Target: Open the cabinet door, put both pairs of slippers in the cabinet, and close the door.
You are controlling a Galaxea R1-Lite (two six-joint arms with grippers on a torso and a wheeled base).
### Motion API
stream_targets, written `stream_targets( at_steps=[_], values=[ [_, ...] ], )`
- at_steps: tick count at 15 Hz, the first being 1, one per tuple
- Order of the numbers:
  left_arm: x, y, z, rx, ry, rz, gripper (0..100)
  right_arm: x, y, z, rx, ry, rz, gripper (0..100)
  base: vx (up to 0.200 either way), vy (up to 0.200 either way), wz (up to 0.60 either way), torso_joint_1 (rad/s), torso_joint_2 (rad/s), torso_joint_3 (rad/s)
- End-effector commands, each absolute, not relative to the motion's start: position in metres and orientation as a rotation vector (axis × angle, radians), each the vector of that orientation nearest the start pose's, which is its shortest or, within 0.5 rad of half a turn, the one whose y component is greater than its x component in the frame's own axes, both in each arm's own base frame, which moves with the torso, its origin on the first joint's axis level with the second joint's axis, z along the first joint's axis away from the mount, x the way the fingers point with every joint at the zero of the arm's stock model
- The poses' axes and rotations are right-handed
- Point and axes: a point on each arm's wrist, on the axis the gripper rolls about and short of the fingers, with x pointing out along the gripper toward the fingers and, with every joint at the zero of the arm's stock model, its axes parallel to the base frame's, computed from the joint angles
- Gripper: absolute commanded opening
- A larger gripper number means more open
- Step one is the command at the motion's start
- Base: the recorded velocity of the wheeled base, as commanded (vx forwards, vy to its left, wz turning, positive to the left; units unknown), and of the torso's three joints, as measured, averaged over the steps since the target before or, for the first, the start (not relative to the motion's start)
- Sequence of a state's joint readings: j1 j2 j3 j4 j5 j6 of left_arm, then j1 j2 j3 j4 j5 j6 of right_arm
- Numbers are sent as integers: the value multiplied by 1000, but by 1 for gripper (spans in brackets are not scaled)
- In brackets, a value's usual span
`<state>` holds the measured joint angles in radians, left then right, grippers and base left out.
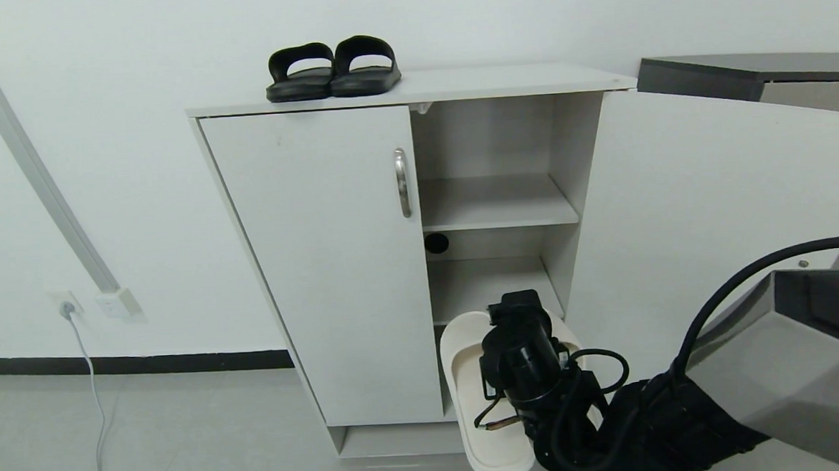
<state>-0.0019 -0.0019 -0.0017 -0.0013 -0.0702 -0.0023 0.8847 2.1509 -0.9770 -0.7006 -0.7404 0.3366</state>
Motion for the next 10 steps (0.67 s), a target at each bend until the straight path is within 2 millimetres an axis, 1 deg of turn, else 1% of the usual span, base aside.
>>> stream_targets(
  at_steps=[1, 3, 5, 10],
  values=[
    [-23, -2, 76, -1, -3, -74, 0, 266, 287, 63, -21, 355, 63, 0, 0, 0, 0, 0, 0, 0],
    [-23, -2, 76, -1, -3, -72, 0, 276, 283, 52, -21, 359, 36, 0, 0, 0, 0, 0, 0, 0],
    [-23, -2, 76, -1, -1, -72, 0, 281, 285, 42, -25, 361, 32, 0, 0, 0, 0, 0, 0, 0],
    [-23, -2, 76, 0, -3, -72, 0, 286, 287, 36, -16, 352, 31, 0, 0, 0, 0, 0, 0, -17]
  ],
)
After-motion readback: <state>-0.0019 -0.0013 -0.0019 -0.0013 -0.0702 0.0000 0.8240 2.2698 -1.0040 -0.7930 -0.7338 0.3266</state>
